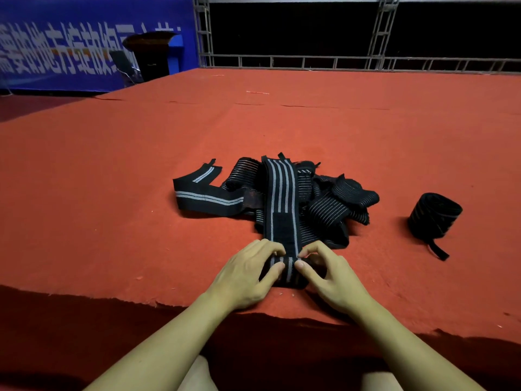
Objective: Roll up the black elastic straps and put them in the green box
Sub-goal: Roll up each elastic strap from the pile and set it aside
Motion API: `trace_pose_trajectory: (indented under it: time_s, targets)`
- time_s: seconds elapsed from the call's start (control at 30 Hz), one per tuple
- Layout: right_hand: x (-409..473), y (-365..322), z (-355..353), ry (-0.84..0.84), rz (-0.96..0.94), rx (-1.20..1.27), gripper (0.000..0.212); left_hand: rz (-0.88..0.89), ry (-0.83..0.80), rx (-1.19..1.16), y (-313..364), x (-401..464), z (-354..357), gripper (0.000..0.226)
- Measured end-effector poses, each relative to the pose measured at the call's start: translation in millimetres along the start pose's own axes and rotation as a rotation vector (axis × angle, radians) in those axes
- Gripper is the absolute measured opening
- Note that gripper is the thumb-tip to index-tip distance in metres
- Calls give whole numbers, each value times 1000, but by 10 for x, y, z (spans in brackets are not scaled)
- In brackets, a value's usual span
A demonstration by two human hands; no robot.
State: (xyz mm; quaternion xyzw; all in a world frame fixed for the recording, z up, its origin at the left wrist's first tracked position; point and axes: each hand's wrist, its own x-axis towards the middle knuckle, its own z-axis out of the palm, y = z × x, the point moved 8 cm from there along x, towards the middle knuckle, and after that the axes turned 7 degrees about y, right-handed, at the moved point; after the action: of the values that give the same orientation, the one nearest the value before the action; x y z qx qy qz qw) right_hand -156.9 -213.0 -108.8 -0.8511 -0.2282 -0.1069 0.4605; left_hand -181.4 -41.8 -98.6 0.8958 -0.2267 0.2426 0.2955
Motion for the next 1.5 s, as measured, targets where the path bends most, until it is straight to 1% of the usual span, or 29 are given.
trace_pose_trajectory:
  time_s: [0.17,0.23,0.33,0.4,0.47,0.5,0.53,0.67,0.83,0.93,1.03,1.23,1.33,1.4,1.5]
  targets:
    - [39,55,12,10,58,18,5,39,13,25,26,-5,4,19]
    - [63,82,-3,41,47,-24,10,31,24,38,11,-2,-4,23]
    - [75,102,5,44,11,-118,25,7,12,86,-14,3,7,39]
    - [69,105,37,18,-5,-174,42,-13,-12,130,-40,3,26,52]
    - [62,84,55,6,-28,-229,56,-34,-39,163,-64,3,45,59]
    - [57,67,54,6,-37,-237,59,-44,-50,174,-74,3,53,61]
    - [54,51,49,7,-44,-233,57,-53,-59,181,-84,1,62,62]
    - [34,-6,37,-2,-104,-217,39,-74,-65,196,-123,-12,84,61]
    - [45,33,91,-39,-115,-245,43,-98,-76,163,-160,0,102,59]
    - [52,61,86,-40,-90,-234,42,-112,-37,116,-170,21,80,51]
    - [41,43,65,-22,-82,-216,37,-123,-3,91,-174,27,61,46]
    - [11,13,35,6,-71,-144,25,-111,35,24,-135,18,17,47]
    - [-9,17,19,1,-27,-60,14,-87,32,-3,-84,-4,-22,39]
    - [-12,13,6,7,-14,-31,13,-62,35,-15,-53,-13,-41,31]
    - [-7,10,-4,23,-3,-23,14,-26,52,-38,-39,-7,-52,26]
